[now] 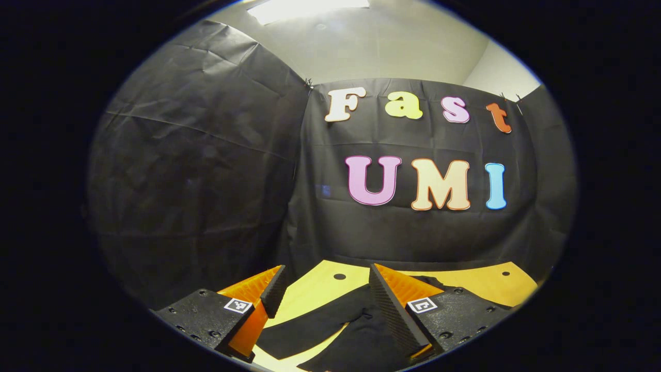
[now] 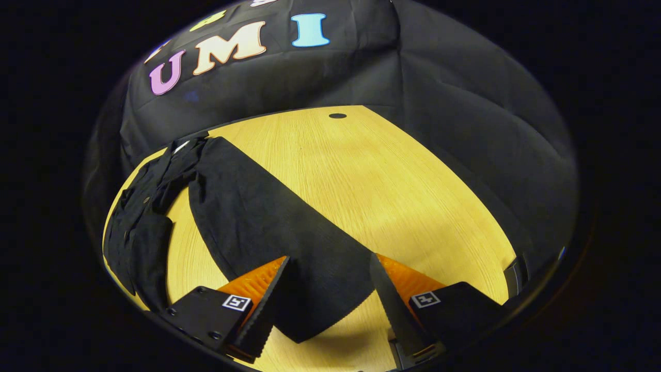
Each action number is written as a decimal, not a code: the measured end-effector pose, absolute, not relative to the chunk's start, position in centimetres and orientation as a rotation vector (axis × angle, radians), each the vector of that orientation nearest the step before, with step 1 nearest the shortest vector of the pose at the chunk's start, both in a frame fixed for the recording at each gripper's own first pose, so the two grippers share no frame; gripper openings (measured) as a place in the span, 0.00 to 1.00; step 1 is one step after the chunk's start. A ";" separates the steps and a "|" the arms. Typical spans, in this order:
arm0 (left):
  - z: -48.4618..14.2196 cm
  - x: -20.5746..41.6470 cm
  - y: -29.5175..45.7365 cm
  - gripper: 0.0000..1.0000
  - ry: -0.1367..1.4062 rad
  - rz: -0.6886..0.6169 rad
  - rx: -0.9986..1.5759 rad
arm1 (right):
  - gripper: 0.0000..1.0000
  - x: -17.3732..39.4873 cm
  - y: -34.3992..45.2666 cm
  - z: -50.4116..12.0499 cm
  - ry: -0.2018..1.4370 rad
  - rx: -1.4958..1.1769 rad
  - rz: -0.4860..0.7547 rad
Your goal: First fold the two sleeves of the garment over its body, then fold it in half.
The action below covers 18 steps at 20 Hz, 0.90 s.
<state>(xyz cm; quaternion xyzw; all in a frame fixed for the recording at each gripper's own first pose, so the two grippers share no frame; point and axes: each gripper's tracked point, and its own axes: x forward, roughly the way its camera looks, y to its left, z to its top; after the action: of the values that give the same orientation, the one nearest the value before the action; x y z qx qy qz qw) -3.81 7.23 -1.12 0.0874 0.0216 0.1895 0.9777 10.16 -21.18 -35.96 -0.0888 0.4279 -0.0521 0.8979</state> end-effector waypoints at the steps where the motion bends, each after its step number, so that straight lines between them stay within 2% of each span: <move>1: -1.1 -3.7 7.2 0.92 0.043 0.379 0.171 | 0.96 10.3 -21.3 -36.1 0.884 -0.187 -0.115; 5: -1.3 -3.5 6.9 0.92 0.042 0.368 0.161 | 0.91 10.4 -21.0 -36.3 0.885 -0.168 -0.137; 6: -1.5 -3.6 6.9 0.92 0.042 0.364 0.161 | 0.79 10.5 -20.7 -36.2 0.882 -0.168 -0.133; 7: -1.5 -3.6 6.8 0.92 0.044 0.361 0.161 | 0.75 10.5 -20.3 -36.5 0.886 -0.169 -0.115; 8: -1.7 -3.6 6.8 0.92 0.048 0.358 0.162 | 0.63 10.5 -20.1 -36.5 0.887 -0.178 -0.110; 9: -1.7 -3.6 6.8 0.92 0.051 0.355 0.163 | 0.55 10.6 -20.1 -36.6 0.888 -0.191 -0.104; 10: -1.7 -3.6 6.8 0.92 0.052 0.352 0.163 | 0.52 10.6 -19.5 -36.8 0.890 -0.193 -0.077; 12: -1.8 -3.6 6.9 0.92 0.054 0.350 0.162 | 0.26 10.8 -19.0 -36.8 0.875 -0.206 -0.068; 13: -1.8 -3.6 7.0 0.92 0.055 0.350 0.162 | 0.26 10.7 -19.0 -37.0 0.872 -0.218 -0.080; 14: -1.7 -3.7 7.0 0.92 0.055 0.348 0.163 | 0.12 10.9 -18.8 -37.1 0.868 -0.229 -0.082; 15: -1.7 -3.8 7.0 0.92 0.056 0.347 0.163 | 0.12 10.7 -18.8 -37.0 0.867 -0.244 -0.093; 18: -1.9 -4.0 7.2 0.92 0.061 0.344 0.159 | 0.03 10.8 -18.7 -37.0 0.880 -0.261 -0.109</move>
<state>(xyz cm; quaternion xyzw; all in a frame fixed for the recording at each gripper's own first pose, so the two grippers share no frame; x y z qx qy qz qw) -3.95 7.22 -1.88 0.0788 0.0303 0.1710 0.9816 10.76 -18.66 -37.05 -0.1259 0.4244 -0.0527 0.8951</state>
